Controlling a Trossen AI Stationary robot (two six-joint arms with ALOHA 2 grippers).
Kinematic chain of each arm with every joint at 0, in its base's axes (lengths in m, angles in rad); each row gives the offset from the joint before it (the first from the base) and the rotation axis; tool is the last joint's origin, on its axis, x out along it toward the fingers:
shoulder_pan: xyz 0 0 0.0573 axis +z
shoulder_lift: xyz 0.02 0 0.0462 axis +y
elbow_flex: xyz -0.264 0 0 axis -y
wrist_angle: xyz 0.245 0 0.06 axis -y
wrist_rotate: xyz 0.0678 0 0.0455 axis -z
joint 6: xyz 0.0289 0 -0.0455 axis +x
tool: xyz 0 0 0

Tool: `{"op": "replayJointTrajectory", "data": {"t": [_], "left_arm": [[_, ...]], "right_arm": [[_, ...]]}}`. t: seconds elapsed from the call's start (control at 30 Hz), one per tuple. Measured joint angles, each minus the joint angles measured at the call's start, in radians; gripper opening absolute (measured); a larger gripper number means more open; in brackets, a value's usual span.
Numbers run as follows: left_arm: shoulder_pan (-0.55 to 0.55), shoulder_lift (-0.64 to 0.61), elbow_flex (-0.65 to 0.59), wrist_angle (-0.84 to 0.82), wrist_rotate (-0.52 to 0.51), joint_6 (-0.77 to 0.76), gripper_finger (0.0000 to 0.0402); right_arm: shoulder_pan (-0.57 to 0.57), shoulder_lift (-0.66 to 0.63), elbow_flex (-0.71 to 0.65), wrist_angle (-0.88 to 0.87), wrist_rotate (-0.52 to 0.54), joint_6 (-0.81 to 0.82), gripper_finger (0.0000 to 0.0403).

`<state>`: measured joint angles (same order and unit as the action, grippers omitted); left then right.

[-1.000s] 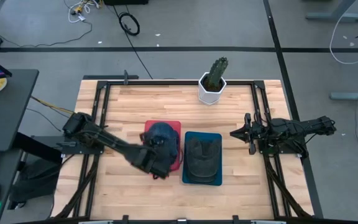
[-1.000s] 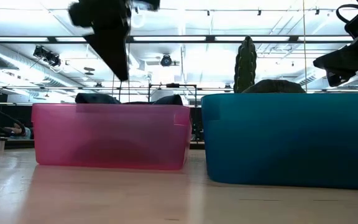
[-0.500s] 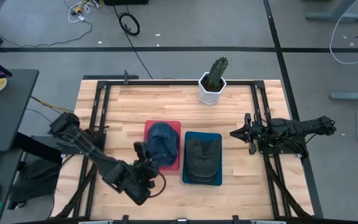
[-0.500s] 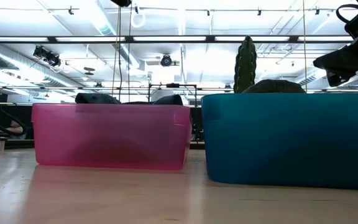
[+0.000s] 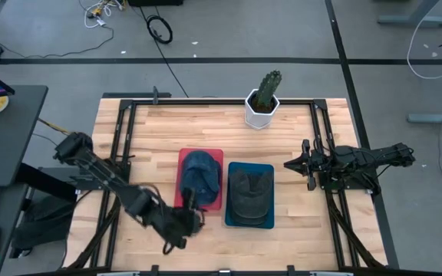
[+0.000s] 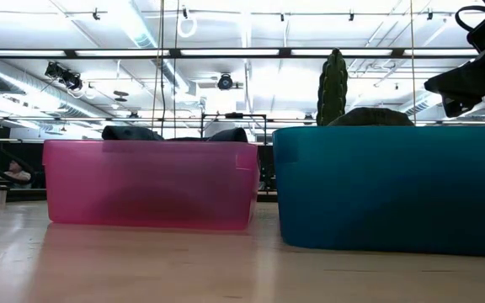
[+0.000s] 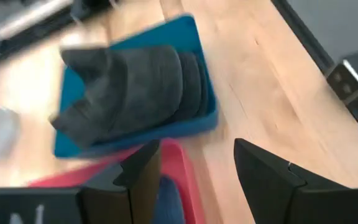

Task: Pick & Place hat
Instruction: Return to Home Position

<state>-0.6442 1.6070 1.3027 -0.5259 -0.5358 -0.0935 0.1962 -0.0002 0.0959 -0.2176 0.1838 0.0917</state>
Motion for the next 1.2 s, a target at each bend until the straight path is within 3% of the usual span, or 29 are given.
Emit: {"op": "replayJointTrajectory", "data": {"t": [0.23, 0.43, 0.63, 0.77, 0.97, 1.2], "left_arm": [[0.116, -0.247, -0.356, 0.353, 0.271, 0.05, 0.0206], [0.185, -0.461, -0.597, 0.484, 0.263, 0.013, 0.0206], [0.196, -0.663, -0.81, 0.726, 0.267, 0.007, 0.0206], [0.225, -0.778, -0.936, 0.831, 0.324, -0.027, 0.0206], [0.321, -0.879, -1.114, 1.019, 0.567, -0.057, 0.0206], [0.418, -0.941, -1.166, 1.022, 0.585, -0.079, 0.0206]], "right_arm": [[0.0, 0.0, 0.0, -0.001, 0.0, 0.0, 0.0036], [0.0, 0.0, 0.0, -0.002, 0.0, 0.0, 0.0036], [0.0, 0.0, 0.0, -0.001, 0.0, 0.0, 0.0036], [0.0, 0.0, 0.0, -0.001, 0.0, 0.0, 0.0036], [0.0, 0.0, 0.0, -0.001, 0.0, 0.0, 0.0036], [0.0, 0.0, 0.0, 0.0, 0.0, 0.0, 0.0036]]}}
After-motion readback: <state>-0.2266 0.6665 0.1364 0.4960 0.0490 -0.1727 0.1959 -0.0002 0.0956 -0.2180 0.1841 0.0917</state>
